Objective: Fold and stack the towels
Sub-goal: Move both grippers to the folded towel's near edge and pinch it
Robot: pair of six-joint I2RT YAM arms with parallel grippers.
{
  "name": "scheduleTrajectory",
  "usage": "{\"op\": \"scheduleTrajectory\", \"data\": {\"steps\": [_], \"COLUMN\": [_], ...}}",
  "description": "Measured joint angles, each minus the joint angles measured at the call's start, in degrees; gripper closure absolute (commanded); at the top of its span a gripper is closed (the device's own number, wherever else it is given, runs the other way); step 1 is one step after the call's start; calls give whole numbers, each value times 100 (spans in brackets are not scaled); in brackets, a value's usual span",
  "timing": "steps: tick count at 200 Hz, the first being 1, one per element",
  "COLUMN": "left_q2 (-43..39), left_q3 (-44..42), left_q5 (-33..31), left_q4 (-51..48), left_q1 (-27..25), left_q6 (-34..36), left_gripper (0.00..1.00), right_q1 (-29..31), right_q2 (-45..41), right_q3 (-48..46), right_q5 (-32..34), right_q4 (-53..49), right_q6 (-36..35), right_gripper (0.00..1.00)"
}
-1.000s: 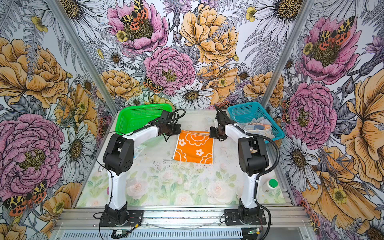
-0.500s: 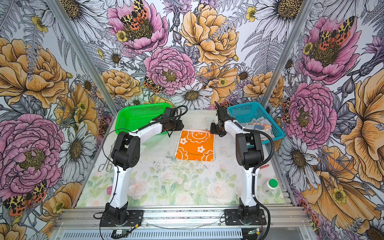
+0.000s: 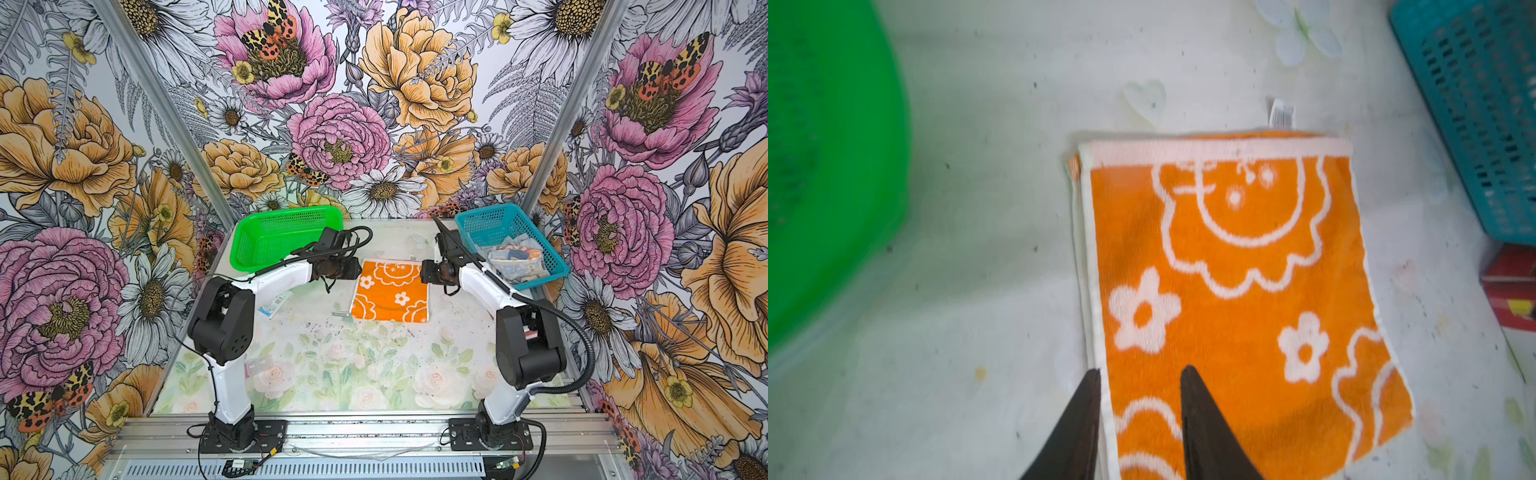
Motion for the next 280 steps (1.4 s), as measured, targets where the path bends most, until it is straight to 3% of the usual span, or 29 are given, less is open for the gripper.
{"op": "scheduleTrajectory", "data": {"steps": [26,54,95,171,223,264,280], "left_q2": [-826,-1038,-879,-658,-616,-619,-619], "left_q3": [-1038,-1606,-1749,-2090,-2177,-2243,-2251], "left_q5": [4,13,-61,-354,-120,199,323], "left_q4": [-79,131,426,586,772,997,1023], "left_q1": [-227,-452,-684,-584,-426,-326,-326], "left_q6": [-111,-332,-581,-710,-706,-684,-684], "left_gripper": [68,71,73,71,61,57,57], "right_q1": [411,514,514,514,514,514,514], "right_q2": [-369,-358,-326,-293,-293,-295,-299], "right_q3": [-973,-1475,-1657,-1954,-1989,-2072,-2087], "right_q5": [-138,-162,-131,11,59,35,15], "right_q4": [149,345,619,815,831,907,909], "right_q6": [330,595,802,1023,1034,1049,1001], "right_gripper": [40,42,42,43,55,75,88]}}
